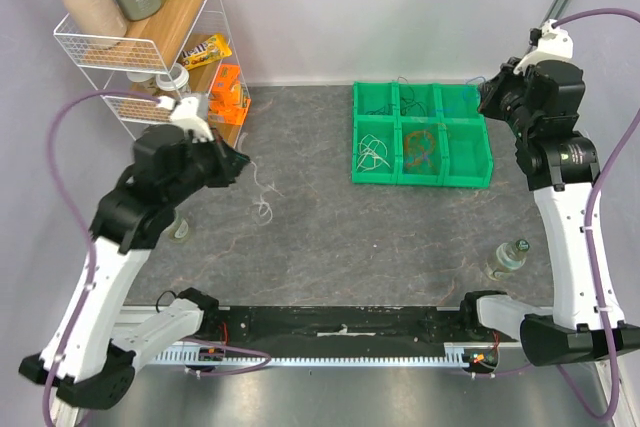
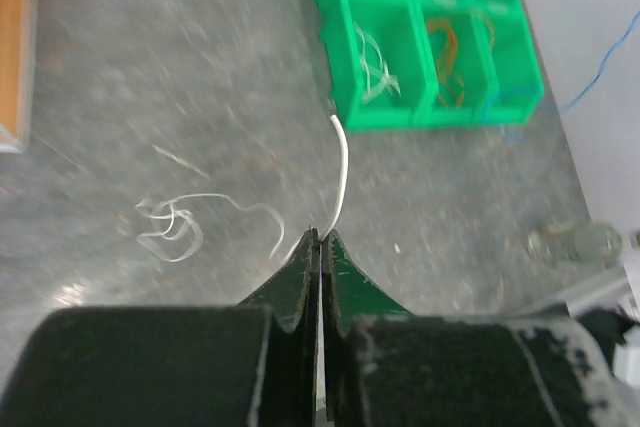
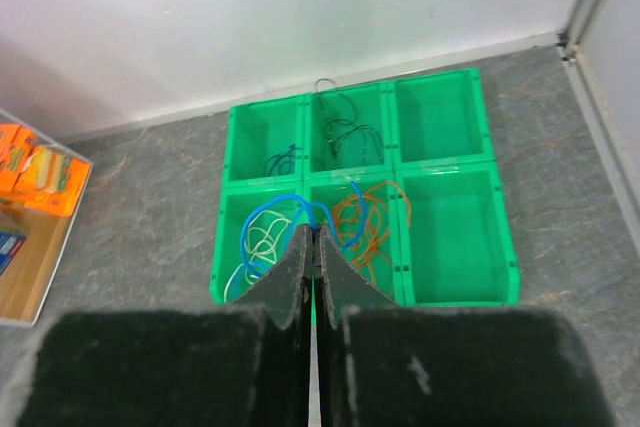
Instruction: Untangle the cables
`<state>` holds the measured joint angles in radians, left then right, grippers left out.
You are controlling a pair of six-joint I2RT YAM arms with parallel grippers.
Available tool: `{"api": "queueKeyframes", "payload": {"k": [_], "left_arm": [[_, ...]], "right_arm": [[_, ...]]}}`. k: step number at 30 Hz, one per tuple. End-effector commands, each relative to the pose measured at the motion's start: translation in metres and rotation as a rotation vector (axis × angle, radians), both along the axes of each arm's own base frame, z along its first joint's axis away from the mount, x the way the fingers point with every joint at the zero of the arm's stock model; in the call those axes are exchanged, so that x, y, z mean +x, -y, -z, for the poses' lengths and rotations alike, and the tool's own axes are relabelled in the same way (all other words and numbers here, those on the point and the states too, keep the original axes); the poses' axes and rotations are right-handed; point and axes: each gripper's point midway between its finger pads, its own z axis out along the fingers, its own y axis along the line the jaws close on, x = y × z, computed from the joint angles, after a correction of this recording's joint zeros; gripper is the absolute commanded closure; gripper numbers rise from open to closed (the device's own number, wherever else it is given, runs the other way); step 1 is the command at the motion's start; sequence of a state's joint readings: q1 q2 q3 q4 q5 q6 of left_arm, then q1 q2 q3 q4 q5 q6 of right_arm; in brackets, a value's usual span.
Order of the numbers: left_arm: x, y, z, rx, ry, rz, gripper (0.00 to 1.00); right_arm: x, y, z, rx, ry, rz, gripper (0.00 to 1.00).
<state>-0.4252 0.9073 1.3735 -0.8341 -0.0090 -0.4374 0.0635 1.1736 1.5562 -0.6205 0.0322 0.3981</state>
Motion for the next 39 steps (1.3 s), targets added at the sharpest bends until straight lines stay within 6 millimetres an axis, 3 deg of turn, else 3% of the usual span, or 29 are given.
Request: {"api": "queueKeyframes", "payload": {"k": [1,4,10,16,28,36,39], "left_arm": [[-0.009,0.049,0.037,-0.122,-0.22,0.2,0.98],[-0.013,0.06,0.048,-0.13,-0.283,0.258,0.98],[-0.019,0.059,0.055,-0.13,-0.315,0.263,0.98],[-0.023,0.057,0.055,-0.117,-0.308,0.268,0.98],[-0.014,0.056,0.064,-0.073,-0.318,0.256,0.98],[-0.002,0.059,0.076,-0.043,-0.356,0.246,0.98],[0.003,0.061,0.081,-0.036,-0.376,0.247,0.98]], "right_arm": [[0.0,0.028,-0.008,-0.04,0.013,0.153,1.0],[0.006,0.044,0.008,-0.084,-0.037,0.234,1.0],[0.026,0.054,0.033,-0.114,-0.102,0.28,1.0],[0.034,0.071,0.041,-0.165,-0.129,0.341,1.0],[0.044,0.06,0.057,-0.138,-0.159,0.288,1.0],[0.054,0.05,0.045,-0.106,-0.141,0.242,1.0],[0.062,0.034,0.038,-0.038,-0.124,0.183,1.0]]}}
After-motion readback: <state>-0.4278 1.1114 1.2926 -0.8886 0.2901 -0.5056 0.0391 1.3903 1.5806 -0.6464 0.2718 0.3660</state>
